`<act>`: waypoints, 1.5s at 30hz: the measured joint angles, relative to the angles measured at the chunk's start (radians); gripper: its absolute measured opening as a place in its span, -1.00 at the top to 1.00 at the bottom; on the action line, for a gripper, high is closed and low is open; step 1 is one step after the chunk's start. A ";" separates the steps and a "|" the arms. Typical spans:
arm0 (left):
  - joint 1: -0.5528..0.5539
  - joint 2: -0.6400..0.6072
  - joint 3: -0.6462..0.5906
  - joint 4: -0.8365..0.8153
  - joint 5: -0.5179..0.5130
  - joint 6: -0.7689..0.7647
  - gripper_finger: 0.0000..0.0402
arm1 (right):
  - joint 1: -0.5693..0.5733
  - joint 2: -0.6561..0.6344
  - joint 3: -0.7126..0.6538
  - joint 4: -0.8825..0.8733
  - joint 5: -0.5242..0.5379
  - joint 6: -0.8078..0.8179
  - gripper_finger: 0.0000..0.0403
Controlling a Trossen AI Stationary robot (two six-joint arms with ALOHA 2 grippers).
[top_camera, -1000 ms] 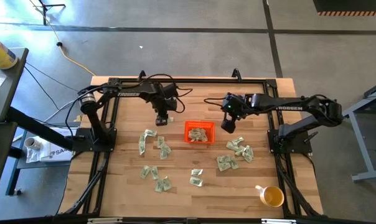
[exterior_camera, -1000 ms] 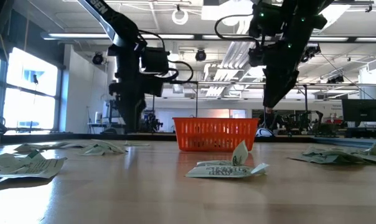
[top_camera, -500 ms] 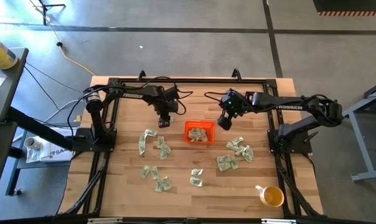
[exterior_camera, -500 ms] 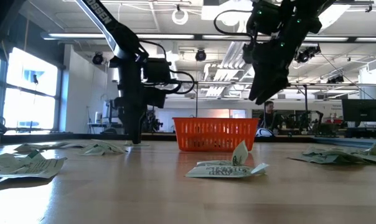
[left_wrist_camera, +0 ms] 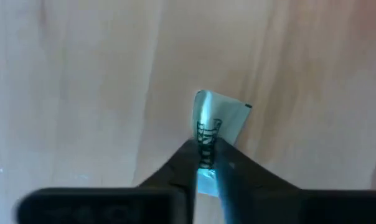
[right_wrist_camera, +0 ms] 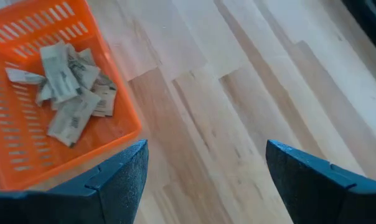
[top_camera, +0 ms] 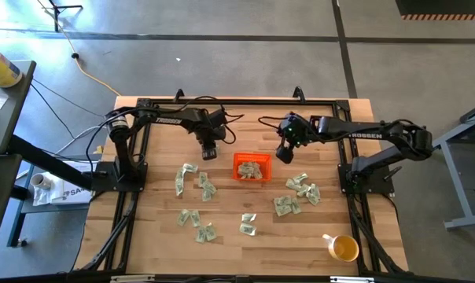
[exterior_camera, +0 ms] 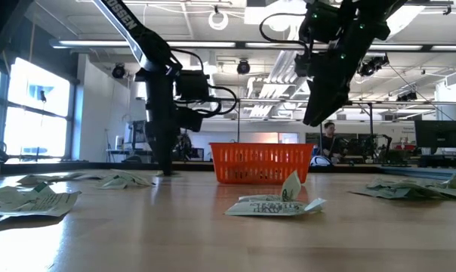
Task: Pick and place Stevia / Truvia into bins
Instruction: Put the light green stevia packet into the orange basket
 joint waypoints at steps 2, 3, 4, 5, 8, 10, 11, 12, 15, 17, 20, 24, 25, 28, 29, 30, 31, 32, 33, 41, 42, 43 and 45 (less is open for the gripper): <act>0.000 0.002 0.036 -0.035 -0.004 -0.054 0.78 | -0.008 0.000 0.000 0.000 0.001 -0.010 -0.55; 0.000 0.006 0.057 -0.060 -0.004 -0.074 0.85 | -0.012 0.000 0.000 0.000 0.001 -0.011 -0.55; -0.002 0.006 0.084 -0.089 0.001 -0.092 0.89 | -0.014 0.000 0.000 0.000 0.001 -0.013 -0.55; -0.003 -0.001 0.113 -0.122 0.020 -0.106 0.89 | -0.016 0.000 0.000 0.000 0.002 -0.017 -0.55; -0.028 -0.043 0.205 -0.150 0.075 -0.143 0.85 | -0.020 0.000 0.000 0.000 0.002 -0.037 -0.55; -0.061 -0.065 0.262 -0.171 0.082 -0.149 0.76 | -0.020 0.000 0.000 -0.002 0.001 -0.048 -0.55; -0.081 -0.072 0.293 -0.157 0.083 -0.148 0.72 | -0.020 0.000 0.000 -0.004 0.001 -0.053 -0.55; -0.098 -0.077 0.322 -0.146 0.083 -0.142 0.69 | -0.020 0.000 0.000 -0.009 0.002 -0.056 -0.55; -0.149 -0.082 0.381 -0.088 0.105 -0.117 0.69 | -0.020 0.000 0.000 -0.020 0.005 -0.065 -0.55; -0.175 -0.079 0.383 -0.016 0.135 -0.114 0.75 | -0.020 0.000 0.000 -0.031 0.011 -0.065 -0.55; -0.207 -0.040 0.384 0.073 0.161 -0.118 0.85 | -0.006 -0.007 0.000 -0.066 0.036 -0.065 -0.55; -0.222 0.041 0.383 0.056 0.193 -0.132 0.85 | 0.024 -0.033 0.000 -0.112 0.041 -0.047 -0.55; -0.223 0.061 0.381 0.038 0.194 -0.140 0.80 | 0.032 -0.040 0.000 -0.123 0.042 -0.032 -0.55; -0.245 0.111 0.381 0.042 0.175 -0.184 0.58 | 0.062 -0.068 0.000 -0.158 0.039 0.010 -0.55; -0.255 0.119 0.381 0.030 0.168 -0.200 0.49 | 0.075 -0.077 0.000 -0.174 0.042 0.024 -0.55; -0.264 0.125 0.381 0.038 0.162 -0.207 0.39 | 0.089 -0.084 0.001 -0.193 0.044 0.034 -0.55; -0.273 0.128 0.383 0.049 0.157 -0.208 0.29 | 0.105 -0.089 0.001 -0.214 0.049 0.046 -0.55; -0.283 0.130 0.383 0.044 0.149 -0.209 0.20 | 0.122 -0.092 0.001 -0.236 0.051 0.056 -0.55; -0.292 0.130 0.383 0.030 0.136 -0.211 0.11 | 0.140 -0.094 0.001 -0.260 0.053 0.065 -0.55; -0.345 0.067 0.383 -0.133 0.001 -0.223 -0.34 | 0.267 -0.091 -0.014 -0.442 0.075 0.112 -0.55; -0.344 0.058 0.383 -0.151 -0.013 -0.216 -0.35 | 0.273 -0.092 -0.031 -0.443 0.073 0.114 -0.55; -0.341 0.049 0.383 -0.173 -0.024 -0.212 -0.35 | 0.277 -0.092 -0.052 -0.442 0.058 0.114 -0.55; -0.338 0.033 0.383 -0.204 -0.041 -0.216 -0.33 | 0.279 -0.092 -0.106 -0.429 0.010 0.115 -0.55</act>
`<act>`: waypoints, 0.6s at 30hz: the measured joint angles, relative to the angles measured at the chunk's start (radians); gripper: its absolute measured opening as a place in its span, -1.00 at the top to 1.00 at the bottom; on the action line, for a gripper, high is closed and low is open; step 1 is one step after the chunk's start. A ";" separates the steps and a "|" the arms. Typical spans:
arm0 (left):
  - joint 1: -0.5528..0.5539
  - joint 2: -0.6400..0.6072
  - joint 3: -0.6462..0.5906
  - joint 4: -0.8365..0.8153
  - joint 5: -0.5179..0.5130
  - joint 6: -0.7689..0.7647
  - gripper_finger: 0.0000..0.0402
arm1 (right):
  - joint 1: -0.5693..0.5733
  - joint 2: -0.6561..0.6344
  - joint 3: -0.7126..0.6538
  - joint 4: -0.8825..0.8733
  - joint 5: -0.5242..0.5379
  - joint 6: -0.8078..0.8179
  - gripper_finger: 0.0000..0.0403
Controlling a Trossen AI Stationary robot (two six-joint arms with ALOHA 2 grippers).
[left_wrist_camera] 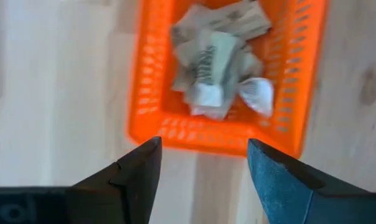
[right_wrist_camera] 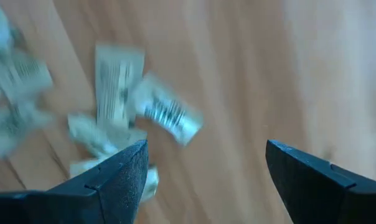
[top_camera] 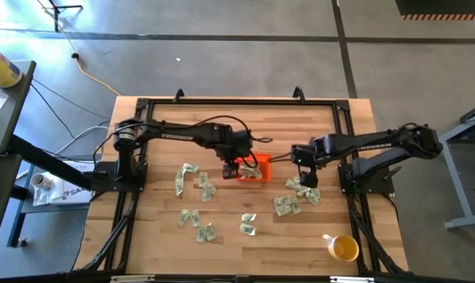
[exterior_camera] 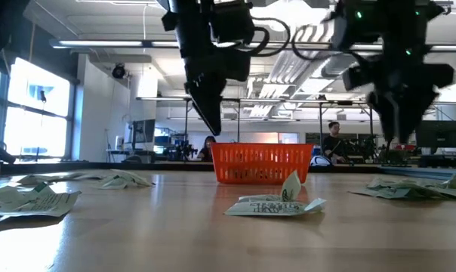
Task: Pick and place Stevia / Truvia into bins
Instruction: Put the light green stevia packet into the orange basket
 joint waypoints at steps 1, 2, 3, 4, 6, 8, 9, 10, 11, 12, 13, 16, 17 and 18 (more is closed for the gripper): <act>0.004 -0.012 -0.009 0.003 -0.014 -0.006 -0.31 | 0.003 0.000 -0.029 0.016 -0.017 0.000 -0.55; 0.010 -0.027 -0.026 0.005 -0.014 -0.011 -0.28 | 0.009 0.000 -0.057 0.036 -0.025 -0.002 -0.55; 0.010 -0.043 -0.047 0.008 -0.014 -0.017 -0.26 | 0.017 0.000 -0.079 0.051 -0.030 -0.002 -0.55; 0.011 -0.063 -0.074 0.024 -0.014 -0.026 -0.23 | 0.026 0.000 -0.095 0.064 -0.031 -0.004 -0.55; 0.010 -0.108 -0.137 0.033 -0.014 -0.050 -0.17 | 0.049 0.001 -0.110 0.080 -0.032 -0.003 -0.55; 0.010 -0.159 -0.210 0.048 -0.014 -0.083 -0.12 | 0.069 0.001 -0.109 0.104 -0.017 -0.002 -0.55; 0.010 -0.188 -0.249 0.061 -0.014 -0.101 -0.10 | 0.077 0.001 -0.109 0.113 -0.013 -0.001 -0.55; 0.010 -0.219 -0.289 0.079 -0.014 -0.121 -0.09 | 0.084 0.001 -0.111 0.126 -0.010 -0.001 -0.55; 0.010 -0.247 -0.331 0.093 -0.014 -0.142 -0.07 | 0.088 0.002 -0.113 0.142 -0.009 -0.002 -0.55; 0.010 -0.274 -0.370 0.117 -0.014 -0.163 -0.06 | 0.091 0.003 -0.116 0.157 -0.010 -0.003 -0.55; 0.010 -0.302 -0.407 0.142 -0.015 -0.183 -0.05 | 0.091 0.003 -0.123 0.176 -0.009 -0.003 -0.55; 0.010 -0.371 -0.499 0.187 -0.018 -0.249 -0.04 | 0.088 0.003 -0.148 0.222 -0.008 0.000 -0.55; 0.010 -0.389 -0.524 0.197 -0.021 -0.270 -0.04 | 0.087 0.004 -0.157 0.237 -0.009 0.001 -0.55; 0.010 -0.406 -0.544 0.206 -0.022 -0.287 -0.05 | 0.083 0.004 -0.163 0.252 -0.008 0.001 -0.55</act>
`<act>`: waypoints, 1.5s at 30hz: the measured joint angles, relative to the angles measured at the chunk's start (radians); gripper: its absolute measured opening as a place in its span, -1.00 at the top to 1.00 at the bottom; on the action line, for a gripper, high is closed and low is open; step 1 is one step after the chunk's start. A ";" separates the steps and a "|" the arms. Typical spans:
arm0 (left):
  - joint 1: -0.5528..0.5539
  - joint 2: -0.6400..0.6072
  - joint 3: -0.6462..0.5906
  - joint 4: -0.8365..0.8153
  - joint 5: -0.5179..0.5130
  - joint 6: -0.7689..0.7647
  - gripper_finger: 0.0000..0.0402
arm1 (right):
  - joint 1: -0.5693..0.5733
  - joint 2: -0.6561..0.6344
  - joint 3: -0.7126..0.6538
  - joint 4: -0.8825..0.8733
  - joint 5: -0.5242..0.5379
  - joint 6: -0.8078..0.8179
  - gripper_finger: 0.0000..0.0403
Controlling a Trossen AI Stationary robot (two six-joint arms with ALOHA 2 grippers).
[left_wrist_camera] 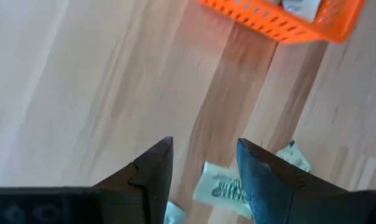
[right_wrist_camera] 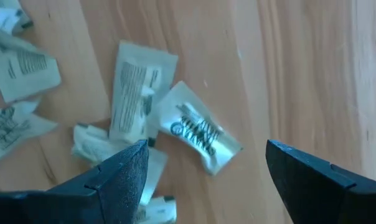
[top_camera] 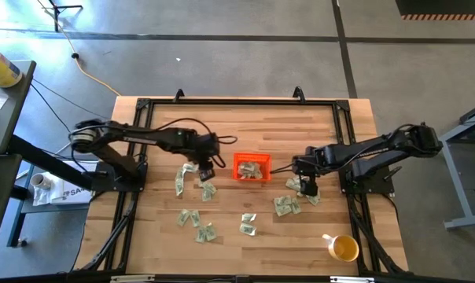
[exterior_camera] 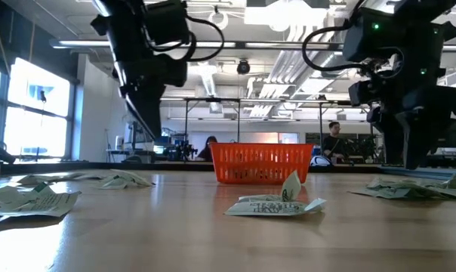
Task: Pick and place Stevia / Truvia into bins
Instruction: Put the light green stevia packet into the orange basket
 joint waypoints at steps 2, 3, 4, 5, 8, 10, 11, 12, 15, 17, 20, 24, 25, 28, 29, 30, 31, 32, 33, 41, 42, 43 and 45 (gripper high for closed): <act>0.000 -0.026 -0.033 0.007 -0.002 -0.033 -0.05 | -0.005 0.000 -0.010 0.026 -0.007 0.000 -0.55; 0.000 -0.036 -0.044 0.010 -0.007 -0.045 -0.05 | -0.009 0.002 -0.013 0.032 -0.007 -0.001 -0.55; 0.000 -0.043 -0.052 0.010 -0.016 -0.057 -0.05 | -0.012 0.004 -0.017 0.040 -0.007 -0.002 -0.55; 0.000 -0.046 -0.056 0.011 -0.023 -0.064 -0.05 | -0.017 0.007 -0.020 0.045 -0.010 -0.002 -0.55; 0.000 -0.050 -0.059 0.011 -0.034 -0.068 -0.05 | -0.027 0.031 -0.028 0.060 -0.017 -0.006 -0.55; 0.000 -0.050 -0.059 0.023 -0.043 -0.068 -0.05 | -0.029 0.059 -0.031 0.062 -0.017 -0.007 -0.55; 0.000 -0.050 -0.059 0.022 -0.045 -0.068 -0.05 | -0.028 0.075 -0.033 0.067 -0.017 -0.007 -0.55; 0.000 -0.050 -0.059 0.022 -0.045 -0.070 -0.05 | -0.028 0.090 -0.034 0.068 -0.017 -0.006 -0.55; 0.000 -0.050 -0.059 0.022 -0.045 -0.080 -0.05 | -0.028 0.134 -0.029 0.073 -0.020 0.011 -0.55; 0.000 -0.050 -0.059 0.021 -0.045 -0.090 -0.05 | -0.028 0.147 -0.028 0.071 -0.022 0.029 -0.54; 0.000 -0.050 -0.059 0.021 -0.045 -0.091 -0.05 | -0.028 0.144 -0.026 0.073 -0.023 0.048 -0.45; 0.000 -0.050 -0.059 0.022 -0.046 -0.091 -0.05 | -0.028 0.146 -0.005 0.068 -0.025 0.021 -0.17; 0.000 -0.050 -0.059 0.024 -0.046 -0.091 -0.05 | -0.027 0.147 -0.005 0.074 -0.025 0.008 -0.09; 0.000 -0.050 -0.059 0.038 -0.046 -0.091 -0.05 | -0.031 0.147 -0.008 0.086 -0.025 -0.017 0.18; 0.000 -0.050 -0.059 0.047 -0.046 -0.091 -0.05 | -0.035 0.147 -0.008 0.085 -0.033 -0.018 0.27; 0.000 -0.050 -0.059 0.053 -0.046 -0.091 -0.05 | -0.041 0.147 -0.008 0.083 -0.048 -0.016 0.37; 0.000 -0.050 -0.059 0.055 -0.046 -0.091 -0.05 | -0.046 0.147 -0.008 0.079 -0.063 -0.010 0.46; 0.000 -0.050 -0.059 0.056 -0.046 -0.091 -0.05 | -0.050 0.147 -0.004 0.068 -0.079 -0.002 0.56; 0.000 -0.050 -0.059 0.056 -0.046 -0.091 -0.05 | -0.053 0.147 0.005 0.054 -0.088 0.006 0.65; 0.000 -0.050 -0.059 0.057 -0.046 -0.091 -0.05 | -0.065 0.148 0.227 -0.088 -0.018 0.017 0.91; 0.000 -0.050 -0.059 0.057 -0.046 -0.091 -0.05 | -0.074 0.148 0.259 -0.061 -0.017 0.017 0.91; 0.000 -0.050 -0.059 0.057 -0.046 -0.091 -0.05 | -0.086 0.148 0.291 -0.018 -0.026 0.019 0.93; 0.000 -0.050 -0.059 0.057 -0.044 -0.091 -0.05 | -0.108 0.155 0.337 0.091 -0.070 0.025 0.97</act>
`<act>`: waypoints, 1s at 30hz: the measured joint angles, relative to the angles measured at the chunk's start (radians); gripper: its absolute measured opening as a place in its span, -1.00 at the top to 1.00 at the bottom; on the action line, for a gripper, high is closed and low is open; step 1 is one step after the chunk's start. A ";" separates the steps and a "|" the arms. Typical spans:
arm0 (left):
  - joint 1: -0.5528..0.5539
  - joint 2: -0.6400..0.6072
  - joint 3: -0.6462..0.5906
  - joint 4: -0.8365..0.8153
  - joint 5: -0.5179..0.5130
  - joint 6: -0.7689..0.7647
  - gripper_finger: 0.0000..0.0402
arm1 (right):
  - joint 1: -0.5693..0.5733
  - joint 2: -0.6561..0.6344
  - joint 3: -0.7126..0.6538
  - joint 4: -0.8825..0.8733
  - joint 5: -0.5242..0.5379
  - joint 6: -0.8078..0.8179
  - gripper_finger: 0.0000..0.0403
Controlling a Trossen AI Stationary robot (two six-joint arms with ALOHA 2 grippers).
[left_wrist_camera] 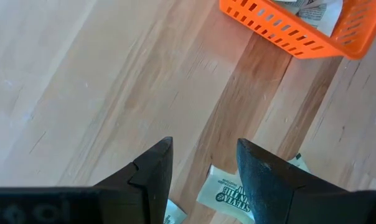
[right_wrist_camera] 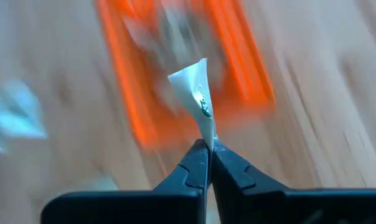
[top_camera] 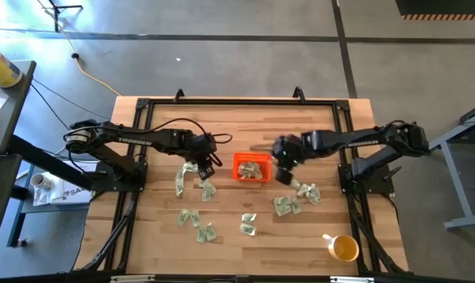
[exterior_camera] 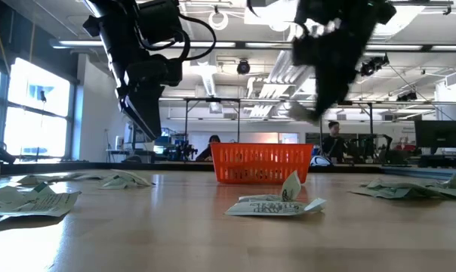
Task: Pick and place Stevia / Truvia into bins
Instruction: Put the light green stevia packet into the orange basket
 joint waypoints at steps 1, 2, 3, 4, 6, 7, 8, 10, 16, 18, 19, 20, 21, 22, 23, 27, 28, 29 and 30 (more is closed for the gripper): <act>0.000 0.000 0.000 0.000 0.003 0.000 -0.05 | -0.012 0.012 0.018 0.052 -0.027 0.008 0.98; 0.000 0.000 0.000 -0.001 0.007 0.000 -0.05 | -0.023 0.033 0.034 0.097 -0.057 0.024 0.98; 0.000 0.000 0.000 -0.006 0.013 0.000 -0.05 | -0.033 0.059 0.049 0.132 -0.097 0.042 0.96; 0.000 0.000 0.000 -0.015 0.024 0.000 -0.05 | -0.040 0.090 0.061 0.157 -0.140 0.049 0.94; 0.000 0.000 0.000 -0.044 0.032 0.000 -0.05 | -0.045 0.170 0.090 0.184 -0.212 0.051 0.88; 0.000 0.000 0.000 -0.063 0.033 0.000 -0.05 | -0.043 0.209 0.110 0.187 -0.224 0.052 0.84; 0.000 0.000 0.000 -0.090 0.033 -0.002 -0.05 | -0.038 0.250 0.134 0.185 -0.229 0.052 0.80; 0.000 0.000 0.000 -0.154 0.032 -0.010 -0.05 | -0.035 0.312 0.183 0.153 -0.228 0.051 0.69; 0.000 -0.003 0.000 -0.358 -0.048 -0.053 -0.05 | -0.036 0.367 0.310 0.007 -0.121 0.039 0.19; 0.000 -0.003 0.000 -0.385 -0.053 -0.007 -0.05 | -0.034 0.360 0.342 -0.046 -0.067 0.019 -0.02; 0.000 -0.003 0.000 -0.387 -0.052 0.039 -0.05 | -0.029 0.355 0.355 -0.069 -0.034 0.011 -0.12; 0.000 -0.003 0.000 -0.380 -0.052 0.088 -0.05 | -0.024 0.346 0.366 -0.093 -0.001 0.002 -0.21; 0.000 -0.003 -0.005 -0.359 -0.052 0.140 -0.05 | -0.019 0.334 0.375 -0.114 0.025 -0.007 -0.31; 0.000 -0.003 -0.015 -0.334 -0.052 0.193 -0.05 | -0.012 0.323 0.382 -0.129 0.051 -0.012 -0.40; 0.000 -0.003 -0.032 -0.306 -0.052 0.245 -0.05 | -0.008 0.312 0.386 -0.145 0.071 -0.013 -0.47; 0.000 -0.003 -0.120 -0.177 -0.009 0.399 -0.05 | 0.006 0.273 0.385 -0.227 0.121 0.021 -0.69; 0.000 -0.003 -0.145 -0.147 0.012 0.423 -0.05 | 0.009 0.261 0.385 -0.248 0.139 0.027 -0.72; 0.000 -0.003 -0.170 -0.122 0.031 0.444 -0.05 | 0.015 0.252 0.385 -0.268 0.161 0.031 -0.74; 0.000 -0.003 -0.191 -0.102 0.045 0.459 -0.05 | 0.022 0.241 0.385 -0.291 0.194 0.031 -0.76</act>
